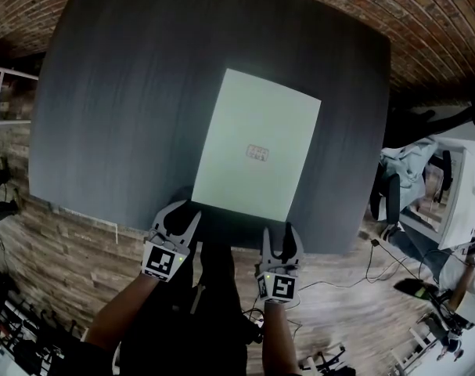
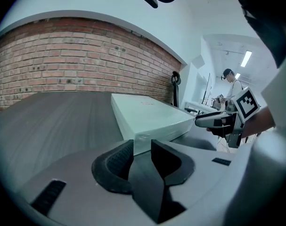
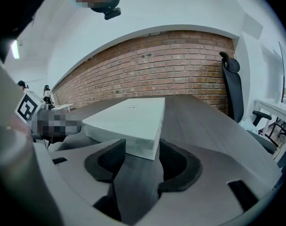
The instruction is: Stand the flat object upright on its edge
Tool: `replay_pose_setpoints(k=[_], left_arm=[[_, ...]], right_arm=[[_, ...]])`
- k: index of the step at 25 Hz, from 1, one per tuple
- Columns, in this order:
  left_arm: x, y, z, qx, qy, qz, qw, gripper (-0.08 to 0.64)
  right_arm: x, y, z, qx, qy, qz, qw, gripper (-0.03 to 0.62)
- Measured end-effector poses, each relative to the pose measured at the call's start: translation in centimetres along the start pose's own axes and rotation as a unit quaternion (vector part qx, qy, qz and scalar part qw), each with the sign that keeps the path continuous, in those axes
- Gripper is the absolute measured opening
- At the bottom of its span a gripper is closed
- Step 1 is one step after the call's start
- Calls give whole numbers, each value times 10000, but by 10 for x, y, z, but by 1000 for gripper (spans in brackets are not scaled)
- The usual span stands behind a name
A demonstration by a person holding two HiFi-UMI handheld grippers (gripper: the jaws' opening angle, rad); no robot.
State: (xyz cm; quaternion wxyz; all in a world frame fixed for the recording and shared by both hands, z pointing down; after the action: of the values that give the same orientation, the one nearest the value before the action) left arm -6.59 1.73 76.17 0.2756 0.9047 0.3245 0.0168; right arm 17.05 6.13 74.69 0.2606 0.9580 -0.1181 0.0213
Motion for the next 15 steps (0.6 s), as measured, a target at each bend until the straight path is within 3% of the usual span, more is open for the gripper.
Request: replay_pose_setpoints(k=[15], left_arm=[[-3,17,-1,-75,-2,-74,9999,149]], right_arm=[[2,10,-13,-139,-33,72,9999,225]])
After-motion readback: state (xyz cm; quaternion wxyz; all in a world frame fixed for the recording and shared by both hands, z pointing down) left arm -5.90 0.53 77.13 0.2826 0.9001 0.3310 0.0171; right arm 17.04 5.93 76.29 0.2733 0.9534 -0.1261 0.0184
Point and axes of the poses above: the fingertips, and each gripper's own axes: y forward along the fingers, x to its right, z out of its top, the point moved 4 cm from there along -y, backward along the fingers, and after that the axes turned 3 degrees about z, right-handed, at the moved point
